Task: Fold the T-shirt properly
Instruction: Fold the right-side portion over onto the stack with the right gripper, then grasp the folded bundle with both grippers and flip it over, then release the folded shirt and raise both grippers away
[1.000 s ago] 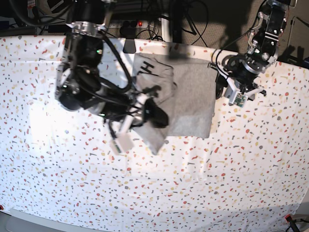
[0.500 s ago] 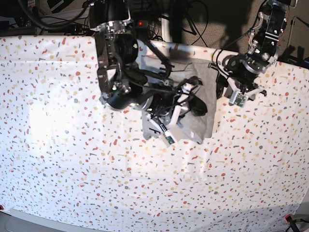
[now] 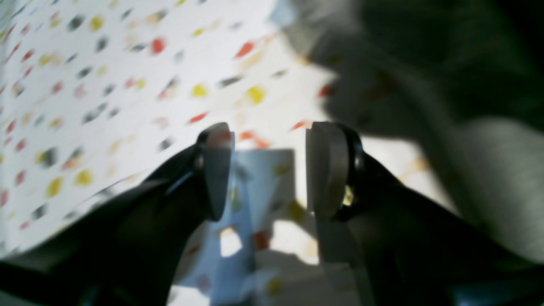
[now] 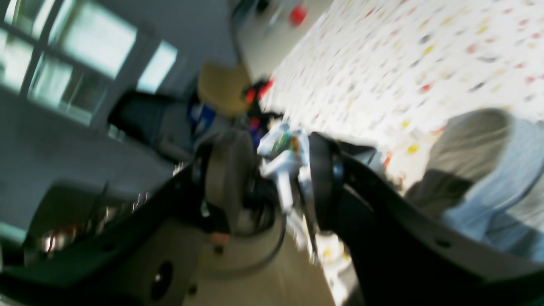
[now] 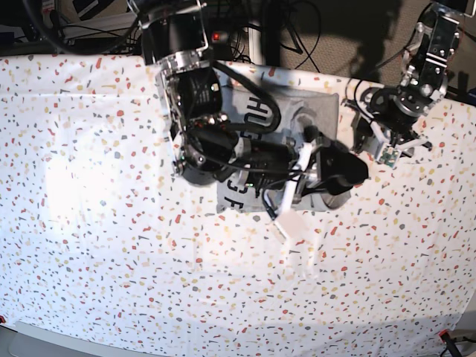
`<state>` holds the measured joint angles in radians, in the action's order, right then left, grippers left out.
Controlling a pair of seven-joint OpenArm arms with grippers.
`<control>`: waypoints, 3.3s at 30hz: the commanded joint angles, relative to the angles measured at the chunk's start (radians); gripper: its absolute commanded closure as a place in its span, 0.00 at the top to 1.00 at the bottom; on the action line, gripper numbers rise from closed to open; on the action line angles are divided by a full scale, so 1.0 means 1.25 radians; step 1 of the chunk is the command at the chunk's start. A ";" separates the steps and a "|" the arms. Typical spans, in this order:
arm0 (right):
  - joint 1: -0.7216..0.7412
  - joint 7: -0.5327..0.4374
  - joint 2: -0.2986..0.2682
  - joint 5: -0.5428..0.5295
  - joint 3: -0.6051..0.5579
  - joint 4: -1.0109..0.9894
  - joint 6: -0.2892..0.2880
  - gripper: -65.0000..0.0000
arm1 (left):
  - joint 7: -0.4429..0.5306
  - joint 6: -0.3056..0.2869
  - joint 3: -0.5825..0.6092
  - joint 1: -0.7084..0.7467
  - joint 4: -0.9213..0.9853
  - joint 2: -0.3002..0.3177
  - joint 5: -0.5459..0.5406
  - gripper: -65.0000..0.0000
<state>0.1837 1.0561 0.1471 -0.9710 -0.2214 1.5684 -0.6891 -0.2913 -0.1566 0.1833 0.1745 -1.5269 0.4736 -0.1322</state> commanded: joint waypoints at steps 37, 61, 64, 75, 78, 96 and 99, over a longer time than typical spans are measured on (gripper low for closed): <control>0.129 -0.186 -0.104 0.545 0.119 -0.247 -0.007 0.00 | -0.084 -0.151 -0.124 0.229 -0.267 -0.189 -0.305 0.33; -0.013 -0.141 -0.117 0.547 0.119 -0.110 -0.007 0.00 | -0.036 -0.078 -0.020 0.009 0.034 -0.192 -0.220 0.33; -0.069 -0.141 -0.117 0.547 0.120 -0.037 -0.007 0.00 | -0.034 -0.078 -0.020 -0.040 0.068 -0.192 -0.175 0.33; -0.177 -0.162 -0.094 0.538 0.119 0.023 -0.007 0.00 | 0.006 -0.078 -0.020 -0.183 0.201 -0.190 -0.145 0.33; -0.178 -0.162 -0.091 0.539 0.120 0.029 -0.007 0.00 | 0.008 -0.078 -0.020 -0.195 0.200 -0.185 -0.146 0.33; -0.298 -0.048 -0.129 0.305 0.364 0.353 0.015 0.00 | 0.018 -0.075 -0.155 0.154 -0.224 -0.073 -0.230 0.33; -0.373 -0.044 -0.129 0.282 0.428 0.397 -0.003 0.00 | 0.018 -0.075 -0.204 0.237 -0.266 -0.073 -0.230 0.33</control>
<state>-0.2863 1.0168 -0.0109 -0.5987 0.3153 2.0449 -0.6857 -0.2913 -0.2466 -0.0658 0.4744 -1.8423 0.3725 -0.4129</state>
